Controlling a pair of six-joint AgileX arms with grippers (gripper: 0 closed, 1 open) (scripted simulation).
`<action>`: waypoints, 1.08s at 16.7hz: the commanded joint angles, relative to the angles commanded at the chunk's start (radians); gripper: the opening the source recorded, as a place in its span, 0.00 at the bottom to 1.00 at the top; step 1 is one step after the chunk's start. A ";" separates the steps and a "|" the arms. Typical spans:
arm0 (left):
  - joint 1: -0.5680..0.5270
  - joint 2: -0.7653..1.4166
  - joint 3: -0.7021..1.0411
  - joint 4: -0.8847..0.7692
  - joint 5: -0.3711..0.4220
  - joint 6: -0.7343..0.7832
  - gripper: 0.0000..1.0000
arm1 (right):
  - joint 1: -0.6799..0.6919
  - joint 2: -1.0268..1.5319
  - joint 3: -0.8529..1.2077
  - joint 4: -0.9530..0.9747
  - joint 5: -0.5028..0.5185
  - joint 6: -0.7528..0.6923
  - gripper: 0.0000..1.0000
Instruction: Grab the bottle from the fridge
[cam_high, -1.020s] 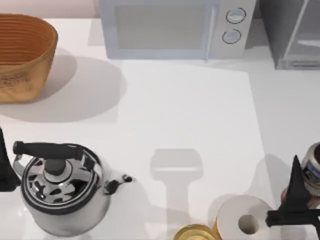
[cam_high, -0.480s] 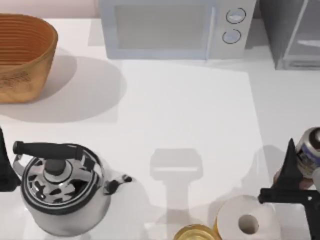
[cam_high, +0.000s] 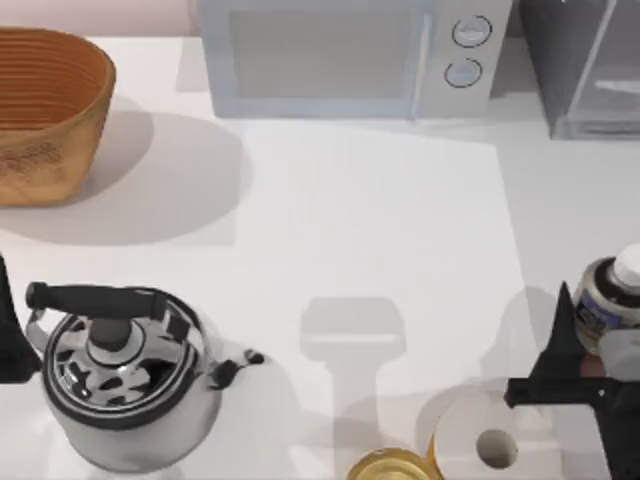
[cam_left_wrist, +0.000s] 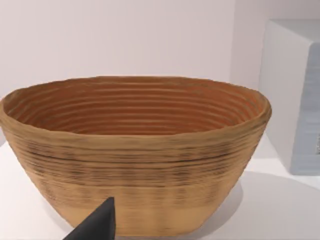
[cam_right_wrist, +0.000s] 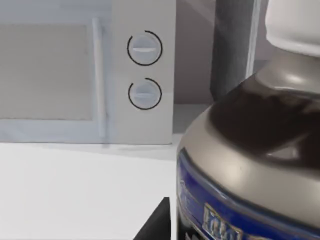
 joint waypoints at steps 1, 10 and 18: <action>0.000 0.000 0.000 0.000 0.000 0.000 1.00 | 0.000 0.000 0.000 0.000 0.000 0.000 0.00; 0.000 0.000 0.000 0.000 0.000 0.000 1.00 | 0.000 0.000 0.000 0.000 0.000 0.000 0.60; 0.000 0.000 0.000 0.000 0.000 0.000 1.00 | 0.000 0.000 0.000 0.000 0.000 0.000 1.00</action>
